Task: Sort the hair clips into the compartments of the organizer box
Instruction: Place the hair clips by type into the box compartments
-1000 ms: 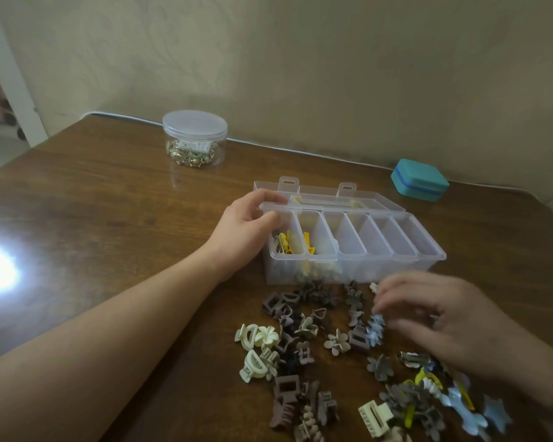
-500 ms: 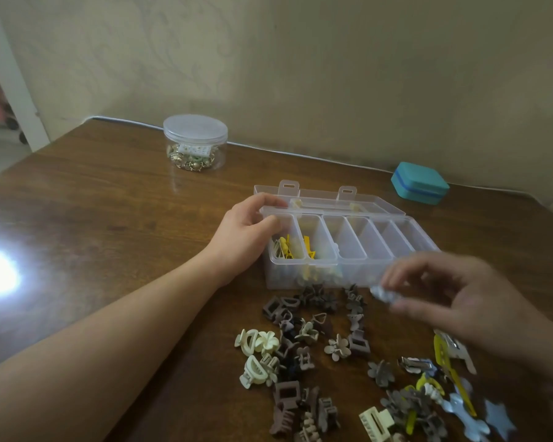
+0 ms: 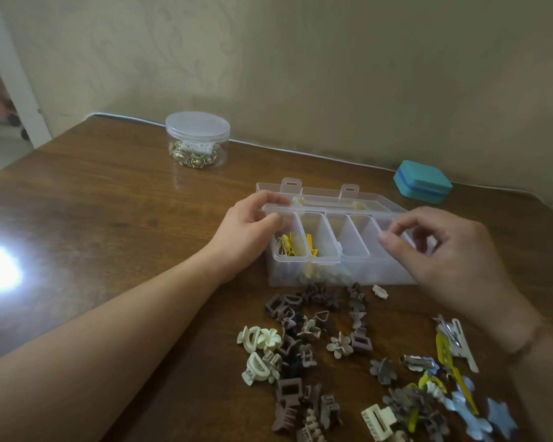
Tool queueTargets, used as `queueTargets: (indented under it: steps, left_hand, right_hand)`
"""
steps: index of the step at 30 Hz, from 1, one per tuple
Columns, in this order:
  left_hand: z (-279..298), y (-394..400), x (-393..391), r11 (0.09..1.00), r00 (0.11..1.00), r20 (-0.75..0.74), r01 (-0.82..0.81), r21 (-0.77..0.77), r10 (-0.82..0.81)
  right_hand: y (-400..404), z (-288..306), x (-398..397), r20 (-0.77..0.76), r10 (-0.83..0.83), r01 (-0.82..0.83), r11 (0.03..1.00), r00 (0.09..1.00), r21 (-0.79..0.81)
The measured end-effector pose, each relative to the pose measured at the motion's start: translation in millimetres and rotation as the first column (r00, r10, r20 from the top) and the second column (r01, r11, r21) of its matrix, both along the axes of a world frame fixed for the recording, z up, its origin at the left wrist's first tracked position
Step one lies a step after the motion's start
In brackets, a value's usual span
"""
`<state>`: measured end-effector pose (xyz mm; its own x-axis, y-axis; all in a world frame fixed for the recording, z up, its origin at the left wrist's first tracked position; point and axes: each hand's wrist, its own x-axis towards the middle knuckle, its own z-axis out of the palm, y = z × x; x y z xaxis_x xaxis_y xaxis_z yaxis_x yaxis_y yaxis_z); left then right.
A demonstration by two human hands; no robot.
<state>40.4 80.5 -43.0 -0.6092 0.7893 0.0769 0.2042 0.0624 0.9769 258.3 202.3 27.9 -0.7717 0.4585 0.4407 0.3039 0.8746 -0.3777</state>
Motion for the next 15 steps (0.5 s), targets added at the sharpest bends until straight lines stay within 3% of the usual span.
queueTargets:
  steps: [4, 9, 15]
  left_hand:
    - [1.7, -1.3, 2.1, 1.0, 1.0, 0.013, 0.016, -0.002, -0.016]
    - [1.3, -0.3, 2.6, 1.0, 1.0, 0.009, 0.007, -0.004, -0.007]
    - [0.4, 0.2, 1.1, 1.0, 1.0, -0.007, -0.002, -0.005, 0.002]
  right_hand:
    - [-4.8, -2.4, 48.1, 0.223, 0.141, -0.144, 0.99, 0.965, -0.003]
    - [-2.3, -22.8, 84.5, 0.493, 0.141, -0.199, 0.978, 0.858, 0.067]
    - [1.0, -34.7, 77.6, 0.524, 0.164, -0.225, 0.973, 0.835, 0.054]
